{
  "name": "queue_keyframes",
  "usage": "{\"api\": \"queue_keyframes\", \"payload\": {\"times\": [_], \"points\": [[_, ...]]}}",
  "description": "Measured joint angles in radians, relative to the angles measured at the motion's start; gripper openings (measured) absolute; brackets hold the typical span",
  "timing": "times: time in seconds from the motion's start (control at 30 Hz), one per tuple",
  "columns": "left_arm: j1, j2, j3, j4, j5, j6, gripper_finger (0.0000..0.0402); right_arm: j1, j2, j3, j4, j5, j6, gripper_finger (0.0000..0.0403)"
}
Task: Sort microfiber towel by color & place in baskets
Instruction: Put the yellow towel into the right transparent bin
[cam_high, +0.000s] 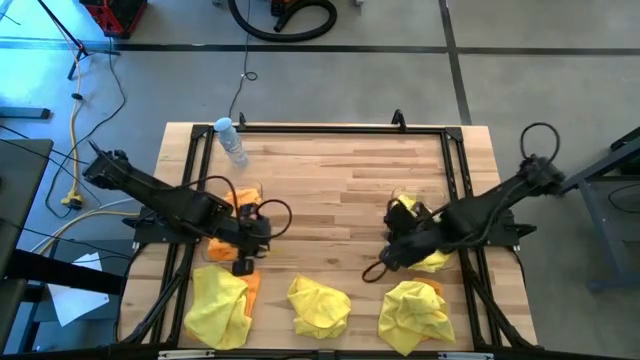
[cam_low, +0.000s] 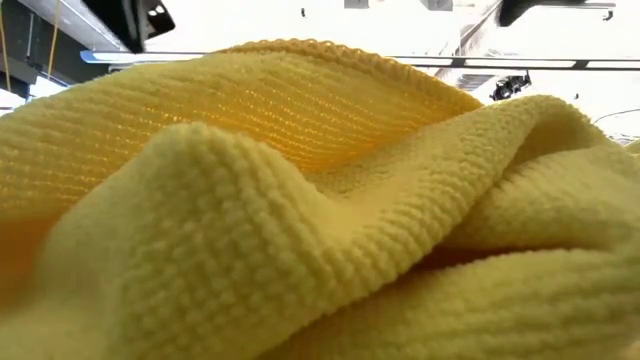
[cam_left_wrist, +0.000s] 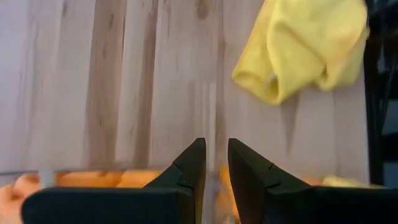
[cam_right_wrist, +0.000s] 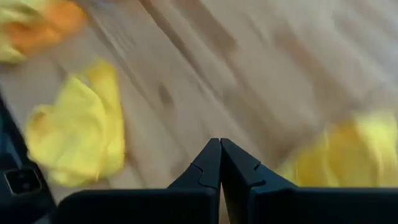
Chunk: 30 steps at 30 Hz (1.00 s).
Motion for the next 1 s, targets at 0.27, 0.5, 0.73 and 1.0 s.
{"api": "queue_keyframes", "payload": {"times": [0.27,0.5,0.73,1.0], "points": [[-0.029,-0.259,-0.193,-0.004,0.002,0.002,0.0048,0.101,0.253,0.336,-0.392,-0.232,0.426,0.0000],[-0.031,-0.453,-0.266,0.020,0.004,-0.030,0.0048,0.227,0.284,0.369,-0.385,-0.317,0.748,0.0007],[-0.030,-0.512,-0.270,0.021,-0.010,-0.037,0.0048,0.365,0.285,0.362,-0.378,-0.368,1.013,0.0091],[-0.030,-0.510,-0.270,0.020,-0.056,-0.066,0.0048,0.410,0.353,0.362,-0.390,-0.379,0.996,0.0192]]}}
